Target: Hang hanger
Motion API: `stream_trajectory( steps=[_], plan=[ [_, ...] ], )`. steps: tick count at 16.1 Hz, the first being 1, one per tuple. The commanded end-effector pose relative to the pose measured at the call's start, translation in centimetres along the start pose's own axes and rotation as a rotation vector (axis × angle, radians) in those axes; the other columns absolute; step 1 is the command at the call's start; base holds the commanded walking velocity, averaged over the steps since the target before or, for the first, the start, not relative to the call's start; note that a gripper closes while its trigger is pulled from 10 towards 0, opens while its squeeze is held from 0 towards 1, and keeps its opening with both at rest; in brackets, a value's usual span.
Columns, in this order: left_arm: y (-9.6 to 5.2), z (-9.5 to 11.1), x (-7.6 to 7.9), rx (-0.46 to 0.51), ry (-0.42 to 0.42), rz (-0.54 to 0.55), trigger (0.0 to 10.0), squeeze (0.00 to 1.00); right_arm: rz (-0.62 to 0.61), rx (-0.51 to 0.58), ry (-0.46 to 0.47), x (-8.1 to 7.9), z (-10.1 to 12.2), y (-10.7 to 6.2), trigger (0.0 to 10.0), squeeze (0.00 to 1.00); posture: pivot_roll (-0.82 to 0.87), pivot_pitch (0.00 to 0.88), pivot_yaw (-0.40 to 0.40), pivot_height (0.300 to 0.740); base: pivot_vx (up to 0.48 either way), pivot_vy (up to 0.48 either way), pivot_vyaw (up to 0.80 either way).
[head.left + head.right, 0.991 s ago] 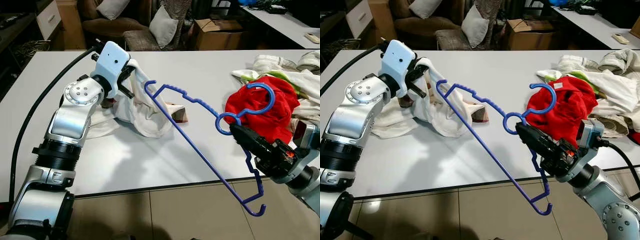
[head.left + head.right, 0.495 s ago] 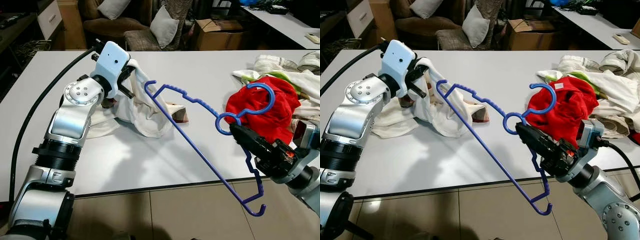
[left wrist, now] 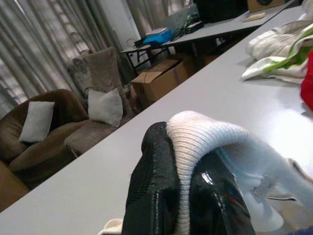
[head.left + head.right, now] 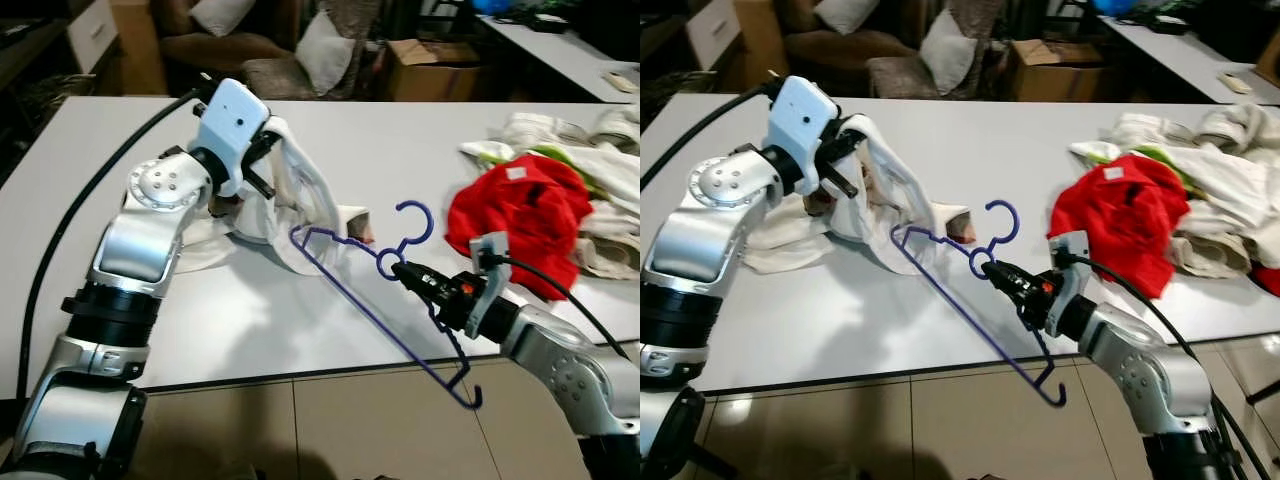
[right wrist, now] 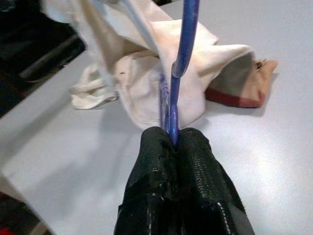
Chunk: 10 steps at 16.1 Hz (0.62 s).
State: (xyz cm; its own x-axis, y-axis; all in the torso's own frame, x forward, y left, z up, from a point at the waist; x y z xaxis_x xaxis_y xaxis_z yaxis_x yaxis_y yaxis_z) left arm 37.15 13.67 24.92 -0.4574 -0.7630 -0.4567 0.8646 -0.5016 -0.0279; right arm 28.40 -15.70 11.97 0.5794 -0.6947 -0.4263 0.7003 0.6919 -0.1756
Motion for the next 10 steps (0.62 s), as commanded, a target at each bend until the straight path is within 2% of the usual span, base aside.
stream_trajectory(
  steps=[1,3,5,7,8,9,10],
  plan=[
    [0.0,0.6,0.2,0.014,0.007,-0.012,0.0,0.0,-0.027,0.006,-0.017,0.3,0.3,0.2,10.0,0.0,-0.07,0.0,-0.062,0.74,0.0,0.0,0.0],
    [-0.3,0.6,0.3,0.009,0.004,-0.019,0.0,0.0,-0.082,0.009,-0.017,1.0,0.3,1.1,10.0,0.0,-0.07,0.0,-0.063,0.74,0.0,0.0,0.0],
    [-0.8,0.8,0.7,0.024,-0.011,-0.057,0.0,0.0,-0.12,0.076,0.032,1.5,0.9,1.7,10.0,0.0,-0.07,0.0,-0.059,0.74,0.0,0.0,0.0],
    [-1.5,1.3,2.3,0.077,-0.052,-0.215,0.0,0.0,-0.136,0.162,0.132,2.0,1.5,2.3,10.0,0.0,-0.06,0.0,-0.054,0.74,0.0,0.0,0.0],
    [-2.2,0.2,3.5,0.024,-0.053,-0.322,0.0,0.0,-0.177,0.23,0.224,3.0,2.0,2.9,10.0,0.0,-0.07,0.0,-0.048,0.74,0.0,0.0,0.0],
    [-2.5,-0.4,3.8,-0.012,-0.047,-0.354,0.0,0.0,-0.193,0.256,0.261,3.3,2.2,3.2,10.0,0.0,-0.07,0.0,-0.046,0.74,0.0,0.0,0.0],
    [-3.1,-2.1,4.0,-0.099,-0.023,-0.387,0.0,0.0,-0.202,0.359,0.388,4.0,3.4,3.6,10.0,0.0,-0.06,0.0,-0.047,0.74,0.0,0.0,0.0]
  ],
)
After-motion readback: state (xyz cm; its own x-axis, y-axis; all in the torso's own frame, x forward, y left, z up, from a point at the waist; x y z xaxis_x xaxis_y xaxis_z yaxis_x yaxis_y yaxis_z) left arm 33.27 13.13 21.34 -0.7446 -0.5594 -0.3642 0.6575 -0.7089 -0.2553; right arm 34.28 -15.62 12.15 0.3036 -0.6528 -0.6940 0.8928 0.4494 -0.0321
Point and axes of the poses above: a point about 5 cm out from each wrist's last joint towards the gripper, its own y axis pointing out of the wrist towards the gripper, its own z axis along the axis of the wrist's last joint, x = y × z, the point moved 2 cm from there along y, pointing out of the wrist towards the gripper
